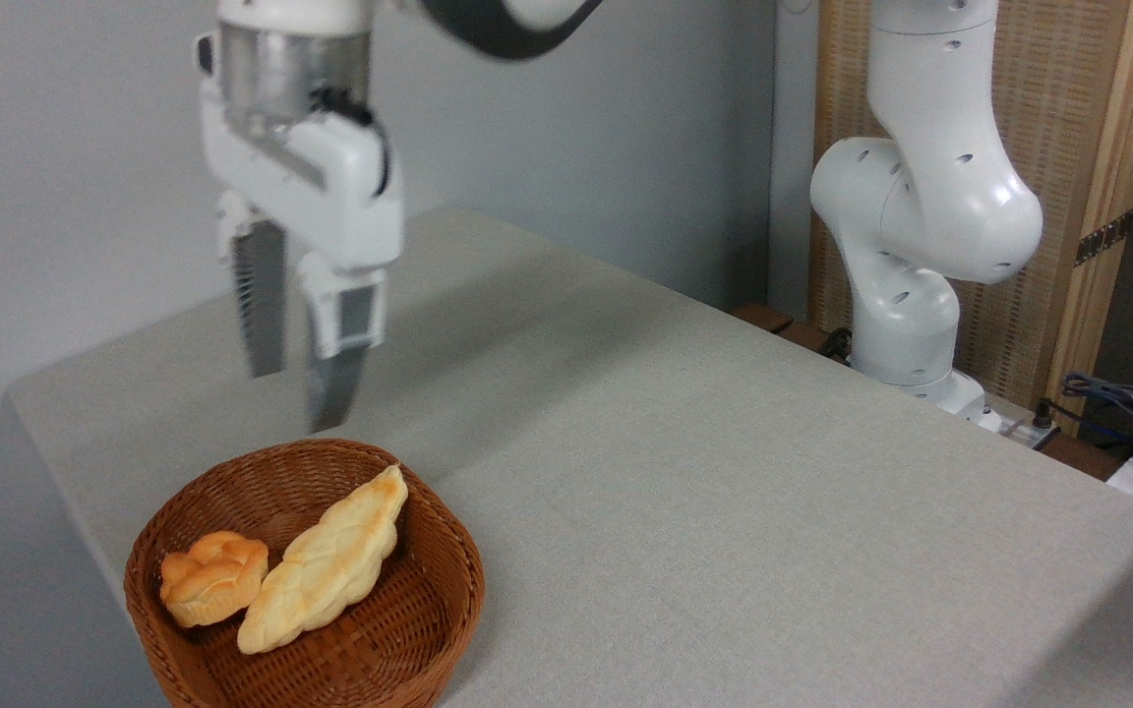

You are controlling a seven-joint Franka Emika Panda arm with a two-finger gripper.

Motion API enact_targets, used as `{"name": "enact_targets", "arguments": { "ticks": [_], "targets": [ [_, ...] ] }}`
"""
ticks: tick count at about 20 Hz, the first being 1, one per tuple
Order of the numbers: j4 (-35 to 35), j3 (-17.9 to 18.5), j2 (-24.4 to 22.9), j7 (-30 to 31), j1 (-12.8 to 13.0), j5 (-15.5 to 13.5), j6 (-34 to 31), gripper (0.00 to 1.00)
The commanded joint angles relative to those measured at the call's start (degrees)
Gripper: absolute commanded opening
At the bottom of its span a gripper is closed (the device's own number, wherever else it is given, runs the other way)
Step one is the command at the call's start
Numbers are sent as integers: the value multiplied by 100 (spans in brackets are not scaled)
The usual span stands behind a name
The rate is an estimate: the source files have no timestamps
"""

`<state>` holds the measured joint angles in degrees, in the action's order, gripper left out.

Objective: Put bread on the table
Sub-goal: 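Move the gripper over the basket and lower it onto the orange bun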

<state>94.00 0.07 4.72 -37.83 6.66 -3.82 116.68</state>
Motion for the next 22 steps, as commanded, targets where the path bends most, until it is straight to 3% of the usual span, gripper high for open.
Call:
{"name": "enact_targets", "arguments": {
  "ticks": [1, 5, 11, 22],
  "targets": [
    [-66, -182, 529, -76, 11, 39, 934, 100],
    [-40, -446, 1030, -76, 2, 758, 1620, 100],
    [21, -622, 1198, -67, 2, 1374, 1656, 100],
    [127, -736, 1365, -76, 2, 1401, 1665, 100]
  ]
}}
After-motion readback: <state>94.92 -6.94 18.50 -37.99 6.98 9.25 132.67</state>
